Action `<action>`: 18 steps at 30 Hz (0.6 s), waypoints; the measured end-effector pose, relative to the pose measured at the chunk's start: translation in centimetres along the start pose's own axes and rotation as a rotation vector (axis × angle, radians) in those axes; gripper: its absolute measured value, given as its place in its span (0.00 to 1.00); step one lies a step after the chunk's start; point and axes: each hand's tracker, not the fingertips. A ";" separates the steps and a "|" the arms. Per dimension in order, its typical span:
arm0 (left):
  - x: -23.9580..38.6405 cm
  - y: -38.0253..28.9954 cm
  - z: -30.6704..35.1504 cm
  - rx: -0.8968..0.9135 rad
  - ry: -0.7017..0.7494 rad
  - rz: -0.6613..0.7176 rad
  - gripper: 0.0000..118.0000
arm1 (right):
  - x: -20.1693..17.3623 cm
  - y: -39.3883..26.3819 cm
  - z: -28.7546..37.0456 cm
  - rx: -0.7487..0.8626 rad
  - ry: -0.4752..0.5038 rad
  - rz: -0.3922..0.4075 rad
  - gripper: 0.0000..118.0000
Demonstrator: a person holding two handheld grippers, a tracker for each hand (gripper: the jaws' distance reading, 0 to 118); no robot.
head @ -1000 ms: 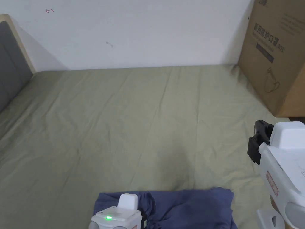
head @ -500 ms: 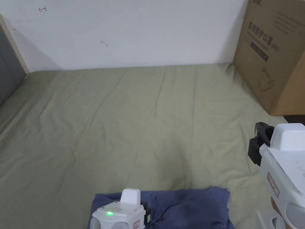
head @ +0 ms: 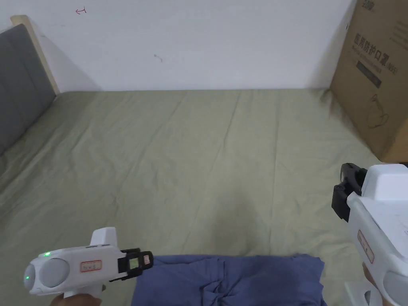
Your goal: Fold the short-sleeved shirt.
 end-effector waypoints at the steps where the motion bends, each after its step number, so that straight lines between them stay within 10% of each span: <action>1: -1.1 -0.1 -0.1 -0.021 -0.001 0.032 0.18 | -0.2 0.0 -0.1 -0.002 0.003 0.005 0.00; 3: -3.3 -0.3 -0.8 -0.046 -0.038 0.090 0.23 | -0.6 -0.1 -0.2 -0.007 0.009 0.015 0.00; 7: -5.7 -1.1 -2.3 -0.103 -0.070 0.162 0.92 | -0.9 -0.4 -0.8 -0.020 0.013 0.031 0.00; 11: -6.8 -2.0 -3.9 -0.116 -0.052 0.186 0.90 | -1.0 -0.7 -1.3 -0.034 0.005 0.040 0.00; 15: -6.9 -2.3 -5.4 -0.131 -0.055 0.168 0.53 | -0.9 -1.0 -1.6 -0.050 -0.002 0.045 0.00; 18: -6.9 -2.3 -6.3 -0.140 -0.059 0.158 0.46 | -0.7 -1.2 -1.7 -0.059 -0.009 0.051 0.00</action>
